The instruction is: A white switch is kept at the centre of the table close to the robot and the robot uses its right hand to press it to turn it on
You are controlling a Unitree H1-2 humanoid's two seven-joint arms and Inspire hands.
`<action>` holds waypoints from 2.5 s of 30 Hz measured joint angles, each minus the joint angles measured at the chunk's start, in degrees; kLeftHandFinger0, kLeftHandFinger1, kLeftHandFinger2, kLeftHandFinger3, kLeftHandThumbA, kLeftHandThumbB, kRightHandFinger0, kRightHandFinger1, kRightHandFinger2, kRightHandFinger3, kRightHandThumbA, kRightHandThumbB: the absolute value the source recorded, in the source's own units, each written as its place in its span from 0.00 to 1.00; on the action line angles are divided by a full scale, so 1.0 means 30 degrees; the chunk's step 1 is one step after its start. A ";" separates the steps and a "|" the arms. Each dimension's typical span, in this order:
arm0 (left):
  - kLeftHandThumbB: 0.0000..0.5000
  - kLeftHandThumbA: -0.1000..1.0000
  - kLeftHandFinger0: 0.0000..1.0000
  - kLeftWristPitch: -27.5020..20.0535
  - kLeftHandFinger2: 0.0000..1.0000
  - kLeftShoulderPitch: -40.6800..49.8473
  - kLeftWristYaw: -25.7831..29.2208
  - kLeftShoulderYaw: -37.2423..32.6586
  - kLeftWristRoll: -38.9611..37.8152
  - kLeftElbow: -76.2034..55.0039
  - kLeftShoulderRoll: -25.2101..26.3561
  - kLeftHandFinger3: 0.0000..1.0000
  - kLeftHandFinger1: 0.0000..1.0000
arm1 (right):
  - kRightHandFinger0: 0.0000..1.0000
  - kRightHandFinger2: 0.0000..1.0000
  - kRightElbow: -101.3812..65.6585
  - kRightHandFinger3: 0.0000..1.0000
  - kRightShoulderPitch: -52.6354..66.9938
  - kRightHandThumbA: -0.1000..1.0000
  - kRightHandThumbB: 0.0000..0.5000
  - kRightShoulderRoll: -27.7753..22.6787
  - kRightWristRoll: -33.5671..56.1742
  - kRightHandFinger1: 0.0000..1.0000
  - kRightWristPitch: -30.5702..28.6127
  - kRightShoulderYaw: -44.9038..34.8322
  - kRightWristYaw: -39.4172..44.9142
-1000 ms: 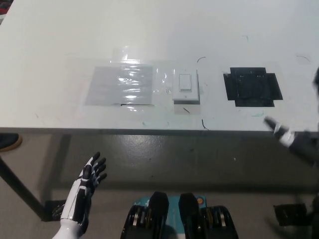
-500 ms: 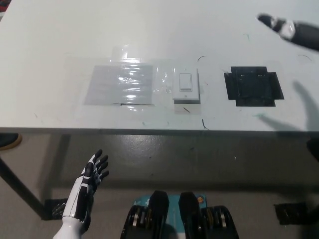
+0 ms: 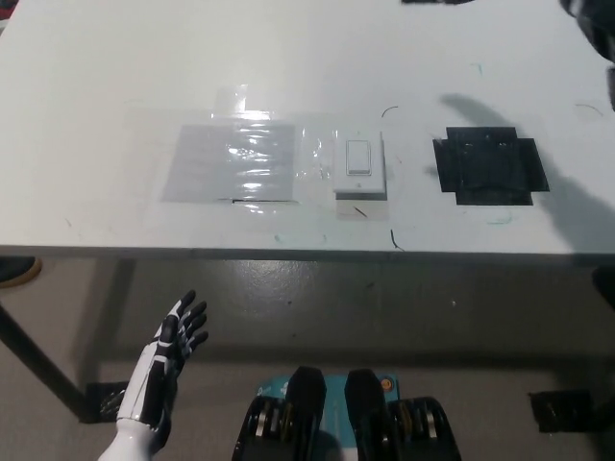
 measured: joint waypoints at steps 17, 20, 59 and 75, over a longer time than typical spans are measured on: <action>0.05 1.00 1.00 0.0204 1.00 -0.0079 -0.0195 -0.0065 0.0007 0.0000 0.0285 1.00 1.00 | 1.00 1.00 0.4368 1.00 -0.2542 1.00 0.54 0.0550 -0.1470 1.00 0.0619 0.5061 0.5481; 0.07 1.00 1.00 0.0205 1.00 -0.0079 -0.0208 -0.0069 0.0047 0.0000 0.0287 1.00 1.00 | 1.00 1.00 0.4865 1.00 -0.2545 1.00 0.49 0.0725 -0.1889 1.00 0.0614 0.5414 0.5798; 0.17 1.00 1.00 0.0293 1.00 -0.0062 -0.0234 -0.0102 0.0181 -0.0001 0.0286 1.00 1.00 | 1.00 1.00 0.8818 1.00 -0.1807 1.00 0.64 0.3401 -0.7097 1.00 -0.0783 0.8027 0.6767; 0.03 1.00 1.00 0.0329 1.00 0.0012 -0.0299 -0.0095 0.0132 -0.0003 0.0280 1.00 1.00 | 1.00 1.00 0.9305 1.00 -0.1121 1.00 0.65 0.3654 -0.7915 1.00 -0.1796 0.7987 0.6793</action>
